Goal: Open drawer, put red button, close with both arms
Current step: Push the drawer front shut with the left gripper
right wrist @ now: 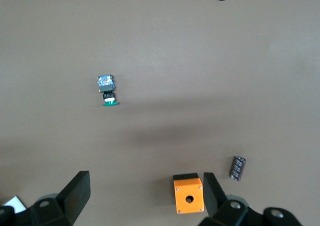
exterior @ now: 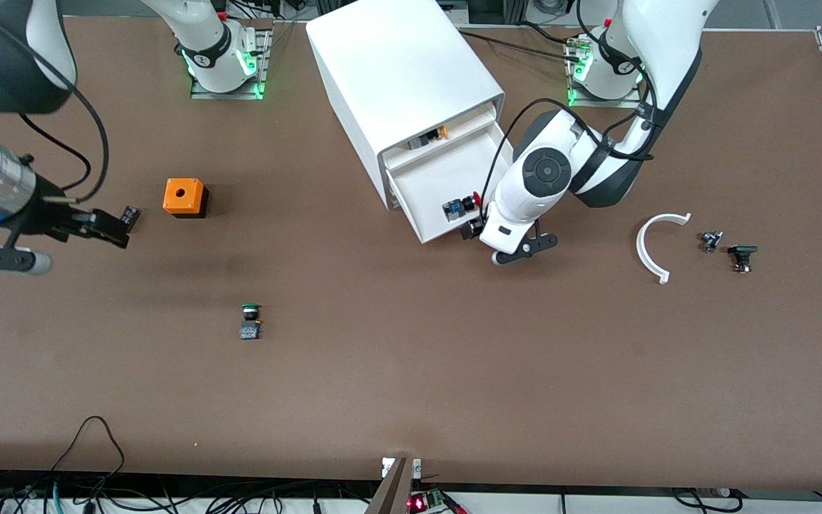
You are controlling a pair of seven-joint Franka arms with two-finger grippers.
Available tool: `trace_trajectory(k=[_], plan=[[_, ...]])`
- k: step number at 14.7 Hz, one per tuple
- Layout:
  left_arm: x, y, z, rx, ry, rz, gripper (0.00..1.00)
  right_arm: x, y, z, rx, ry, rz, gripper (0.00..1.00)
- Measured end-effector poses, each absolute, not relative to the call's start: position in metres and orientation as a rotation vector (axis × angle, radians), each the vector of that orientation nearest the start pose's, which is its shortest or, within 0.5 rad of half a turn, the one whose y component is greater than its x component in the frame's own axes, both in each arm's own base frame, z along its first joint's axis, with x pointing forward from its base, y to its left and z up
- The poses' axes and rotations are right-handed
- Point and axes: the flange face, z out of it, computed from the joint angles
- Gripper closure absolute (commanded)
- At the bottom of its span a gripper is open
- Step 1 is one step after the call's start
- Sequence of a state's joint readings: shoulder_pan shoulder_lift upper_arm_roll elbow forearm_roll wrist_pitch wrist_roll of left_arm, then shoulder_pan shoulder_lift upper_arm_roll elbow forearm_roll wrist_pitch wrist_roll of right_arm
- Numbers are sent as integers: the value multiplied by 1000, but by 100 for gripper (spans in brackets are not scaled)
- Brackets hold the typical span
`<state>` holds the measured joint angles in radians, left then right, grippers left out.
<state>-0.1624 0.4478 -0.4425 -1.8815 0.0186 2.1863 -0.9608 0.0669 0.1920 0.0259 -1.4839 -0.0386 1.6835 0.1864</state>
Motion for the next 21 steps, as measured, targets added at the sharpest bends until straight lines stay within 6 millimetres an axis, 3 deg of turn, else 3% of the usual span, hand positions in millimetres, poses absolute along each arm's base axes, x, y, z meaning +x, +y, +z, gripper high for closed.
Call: trace_trajectory(k=[3, 6, 10, 21], plan=[[506, -353, 287, -3106, -563, 352, 0, 591, 45, 582, -3171, 107, -42, 0], [487, -372, 288, -3098, -553, 384, 0, 578, 39, 589, -3173, 106, -48, 0], [466, -391, 287, -3102, -502, 414, 0, 577, 40, 587, -3174, 99, -42, 0], [411, -429, 282, -3064, -499, 483, 0, 580, 42, 609, -3169, 87, -94, 0]])
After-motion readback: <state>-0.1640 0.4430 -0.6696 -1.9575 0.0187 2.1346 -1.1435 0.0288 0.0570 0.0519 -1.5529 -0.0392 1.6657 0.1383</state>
